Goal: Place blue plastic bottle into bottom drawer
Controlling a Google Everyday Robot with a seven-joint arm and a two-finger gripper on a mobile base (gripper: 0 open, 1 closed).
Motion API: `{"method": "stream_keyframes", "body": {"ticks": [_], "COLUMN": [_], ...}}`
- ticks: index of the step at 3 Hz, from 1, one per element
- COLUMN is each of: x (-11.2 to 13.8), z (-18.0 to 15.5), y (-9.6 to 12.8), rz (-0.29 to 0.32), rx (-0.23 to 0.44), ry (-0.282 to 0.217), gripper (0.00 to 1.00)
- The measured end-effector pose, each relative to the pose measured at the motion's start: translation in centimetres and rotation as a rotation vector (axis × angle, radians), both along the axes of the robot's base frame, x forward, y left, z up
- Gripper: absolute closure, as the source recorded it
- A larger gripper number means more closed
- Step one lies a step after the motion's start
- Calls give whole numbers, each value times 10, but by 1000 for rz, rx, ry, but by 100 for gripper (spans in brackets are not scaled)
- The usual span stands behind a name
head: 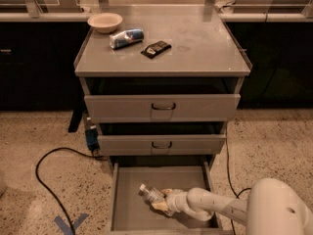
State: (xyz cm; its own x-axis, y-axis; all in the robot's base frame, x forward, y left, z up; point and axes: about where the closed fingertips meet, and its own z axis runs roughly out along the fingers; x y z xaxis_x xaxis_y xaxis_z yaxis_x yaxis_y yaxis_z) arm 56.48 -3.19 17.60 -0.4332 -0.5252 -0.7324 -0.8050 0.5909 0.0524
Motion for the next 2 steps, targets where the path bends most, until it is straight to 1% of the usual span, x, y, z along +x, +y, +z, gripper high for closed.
{"method": "stream_keyframes", "body": {"ticks": [1, 2], "x": [-3, -3], "z": [-59, -62], "y": [-5, -7], "rz": [-47, -54], "rx": [-20, -24], "ry": [99, 109], "gripper": [100, 100]}}
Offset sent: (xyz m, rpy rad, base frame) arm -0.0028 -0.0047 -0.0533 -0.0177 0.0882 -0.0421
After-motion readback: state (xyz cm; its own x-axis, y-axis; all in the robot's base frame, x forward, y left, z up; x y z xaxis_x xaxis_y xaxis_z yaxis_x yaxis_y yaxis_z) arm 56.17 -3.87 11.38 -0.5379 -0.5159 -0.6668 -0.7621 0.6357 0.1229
